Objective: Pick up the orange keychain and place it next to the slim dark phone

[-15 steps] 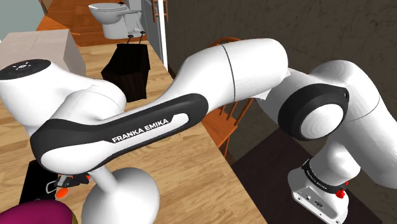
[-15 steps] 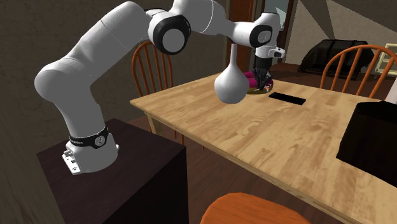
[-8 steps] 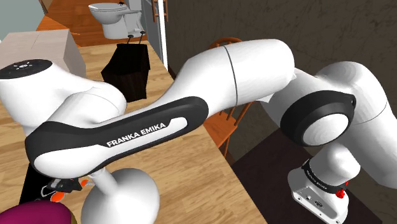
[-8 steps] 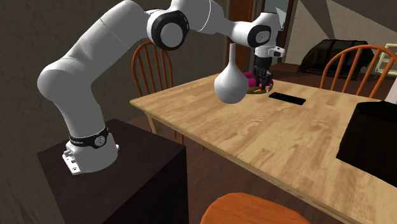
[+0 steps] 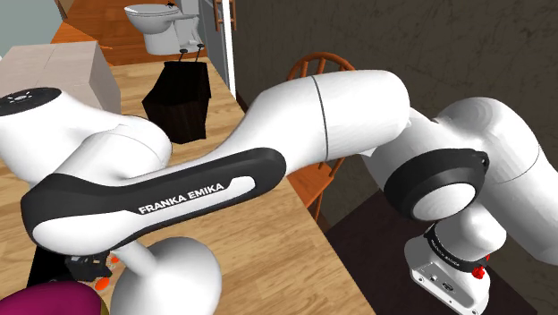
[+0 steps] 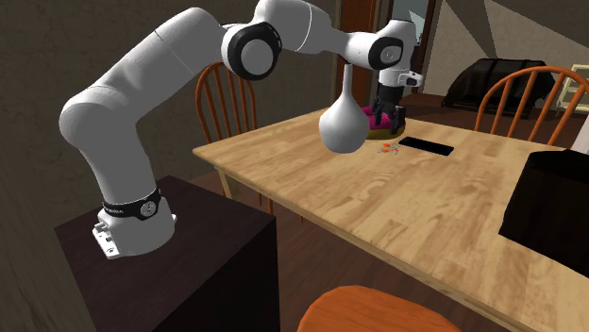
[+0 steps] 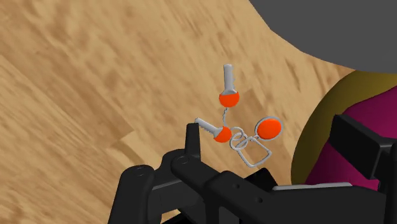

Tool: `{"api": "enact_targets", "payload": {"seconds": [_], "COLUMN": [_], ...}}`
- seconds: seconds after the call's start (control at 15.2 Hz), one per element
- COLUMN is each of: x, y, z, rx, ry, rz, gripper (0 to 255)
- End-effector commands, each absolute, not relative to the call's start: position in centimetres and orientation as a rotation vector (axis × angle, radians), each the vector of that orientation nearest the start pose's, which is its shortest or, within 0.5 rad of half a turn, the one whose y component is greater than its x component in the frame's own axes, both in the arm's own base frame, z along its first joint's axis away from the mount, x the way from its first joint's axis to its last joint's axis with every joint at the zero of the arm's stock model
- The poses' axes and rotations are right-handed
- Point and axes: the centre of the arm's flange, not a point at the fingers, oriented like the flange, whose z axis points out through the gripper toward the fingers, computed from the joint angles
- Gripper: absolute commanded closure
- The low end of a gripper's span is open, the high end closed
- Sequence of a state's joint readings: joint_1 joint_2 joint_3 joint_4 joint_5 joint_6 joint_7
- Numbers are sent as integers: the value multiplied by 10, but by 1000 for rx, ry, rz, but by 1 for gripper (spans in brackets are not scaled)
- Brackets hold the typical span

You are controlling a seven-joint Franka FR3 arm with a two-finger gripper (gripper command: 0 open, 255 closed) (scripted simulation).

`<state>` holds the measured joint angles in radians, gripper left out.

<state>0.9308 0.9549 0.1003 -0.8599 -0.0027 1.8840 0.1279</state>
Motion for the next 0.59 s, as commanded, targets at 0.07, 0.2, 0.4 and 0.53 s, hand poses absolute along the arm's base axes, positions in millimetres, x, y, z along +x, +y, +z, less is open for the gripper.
{"api": "enact_targets", "payload": {"seconds": [0.07, 0.2, 0.4, 0.53], "x": [439, 439, 439, 439], "y": [657, 657, 657, 657], "z": [323, 323, 323, 323], "rx": [-2820, -2820, -2820, -2820], "ry": [-1324, -1324, -1324, -1324], "rz": [-4, -4, -4, -4], "gripper": [0, 0, 0, 0]}}
